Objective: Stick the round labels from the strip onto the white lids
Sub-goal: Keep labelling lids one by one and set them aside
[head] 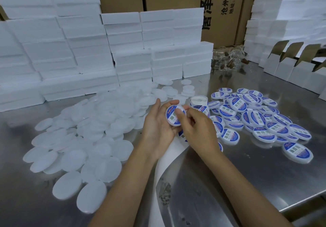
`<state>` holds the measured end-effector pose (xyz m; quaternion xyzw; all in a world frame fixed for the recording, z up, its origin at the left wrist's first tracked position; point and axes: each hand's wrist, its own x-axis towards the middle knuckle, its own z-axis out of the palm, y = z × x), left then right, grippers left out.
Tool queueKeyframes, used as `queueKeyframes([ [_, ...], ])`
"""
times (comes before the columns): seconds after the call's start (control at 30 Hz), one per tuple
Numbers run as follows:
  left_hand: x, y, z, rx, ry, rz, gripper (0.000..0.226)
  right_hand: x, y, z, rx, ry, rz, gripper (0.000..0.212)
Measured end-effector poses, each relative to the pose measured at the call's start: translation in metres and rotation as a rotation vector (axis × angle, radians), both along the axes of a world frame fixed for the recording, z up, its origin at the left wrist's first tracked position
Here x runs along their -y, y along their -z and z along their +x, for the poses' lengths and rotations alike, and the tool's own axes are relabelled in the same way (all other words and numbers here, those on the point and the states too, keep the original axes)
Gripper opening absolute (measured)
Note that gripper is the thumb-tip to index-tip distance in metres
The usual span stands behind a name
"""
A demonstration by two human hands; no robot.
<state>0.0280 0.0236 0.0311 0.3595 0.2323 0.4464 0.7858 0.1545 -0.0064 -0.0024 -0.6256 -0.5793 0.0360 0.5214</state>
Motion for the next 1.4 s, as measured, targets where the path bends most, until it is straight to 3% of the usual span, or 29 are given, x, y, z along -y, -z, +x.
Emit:
queueKeyframes([
  [0.17,0.0,0.002,0.001,-0.037,0.011,0.016,0.049,0.001,0.001,0.002,-0.012,0.023,-0.008,0.043],
  [0.33,-0.003,0.001,-0.002,-0.017,0.006,0.004,0.051,0.004,0.0,-0.003,0.13,0.064,-0.078,0.051],
  [0.57,-0.003,0.002,-0.005,-0.037,0.003,0.037,0.043,0.002,0.002,0.0,0.083,-0.019,-0.047,0.039],
  [0.8,0.004,-0.002,0.002,-0.176,0.019,0.135,0.055,0.01,-0.005,-0.004,0.143,0.148,-0.154,0.07],
  [1.0,0.012,-0.004,0.007,-0.166,0.079,0.114,0.059,0.006,-0.005,-0.001,0.027,0.223,-0.097,0.066],
  [1.17,0.015,-0.006,0.01,-0.191,0.064,0.13,0.061,0.006,-0.004,0.002,0.103,0.207,-0.172,0.068],
  [1.3,0.017,-0.009,0.014,-0.282,0.065,0.17,0.066,0.008,-0.007,0.001,0.163,0.256,-0.25,0.081],
  [1.4,0.018,-0.01,0.014,-0.261,0.066,0.162,0.066,0.009,-0.008,0.001,0.11,0.235,-0.196,0.073],
])
